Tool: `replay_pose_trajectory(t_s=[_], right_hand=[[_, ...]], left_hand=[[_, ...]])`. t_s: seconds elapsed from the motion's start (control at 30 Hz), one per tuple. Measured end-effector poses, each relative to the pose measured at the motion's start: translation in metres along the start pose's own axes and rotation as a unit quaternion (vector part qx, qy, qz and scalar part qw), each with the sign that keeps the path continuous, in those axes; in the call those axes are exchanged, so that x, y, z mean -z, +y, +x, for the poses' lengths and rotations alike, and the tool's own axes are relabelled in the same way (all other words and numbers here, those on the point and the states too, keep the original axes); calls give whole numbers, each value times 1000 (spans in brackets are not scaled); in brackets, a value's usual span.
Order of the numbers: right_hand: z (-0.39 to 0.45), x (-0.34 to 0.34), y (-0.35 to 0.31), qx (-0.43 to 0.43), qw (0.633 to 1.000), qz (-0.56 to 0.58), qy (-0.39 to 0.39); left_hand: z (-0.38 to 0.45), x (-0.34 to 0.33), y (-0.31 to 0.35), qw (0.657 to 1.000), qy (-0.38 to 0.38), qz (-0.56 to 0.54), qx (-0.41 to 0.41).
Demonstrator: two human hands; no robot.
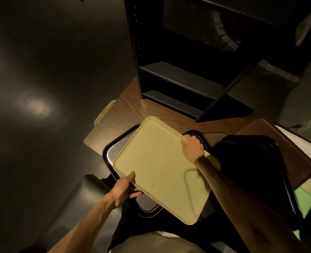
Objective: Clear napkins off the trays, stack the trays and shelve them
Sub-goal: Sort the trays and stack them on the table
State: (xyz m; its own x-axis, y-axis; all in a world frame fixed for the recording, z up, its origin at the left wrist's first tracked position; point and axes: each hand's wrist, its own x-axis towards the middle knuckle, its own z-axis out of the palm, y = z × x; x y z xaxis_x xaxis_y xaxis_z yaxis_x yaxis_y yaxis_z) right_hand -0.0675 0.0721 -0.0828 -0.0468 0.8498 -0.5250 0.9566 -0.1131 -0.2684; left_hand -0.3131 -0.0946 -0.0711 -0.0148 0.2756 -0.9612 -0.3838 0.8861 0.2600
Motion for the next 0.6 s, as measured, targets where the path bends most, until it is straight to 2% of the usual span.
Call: replay_pose_trajectory(t_s=[0.07,0.17,0.27,0.47,0.6], right_hand=[[7,1,5,1,1000,29,8],[14,0,13,18,995,88,32],[17,2,13,-8,986,168,16],[9,6,4,-51,991,116,44],[2,7,-9,-69,992,103,4]], left_hand=[[1,-8,0,1000,-6,18,8],[6,-18,3,1000,6,-12,2],[4,-23,6,999,13,-45,-4],[-2,-19,10,993,-11,-99,-68],[-7,-15,14,983,-62,-157,-76]])
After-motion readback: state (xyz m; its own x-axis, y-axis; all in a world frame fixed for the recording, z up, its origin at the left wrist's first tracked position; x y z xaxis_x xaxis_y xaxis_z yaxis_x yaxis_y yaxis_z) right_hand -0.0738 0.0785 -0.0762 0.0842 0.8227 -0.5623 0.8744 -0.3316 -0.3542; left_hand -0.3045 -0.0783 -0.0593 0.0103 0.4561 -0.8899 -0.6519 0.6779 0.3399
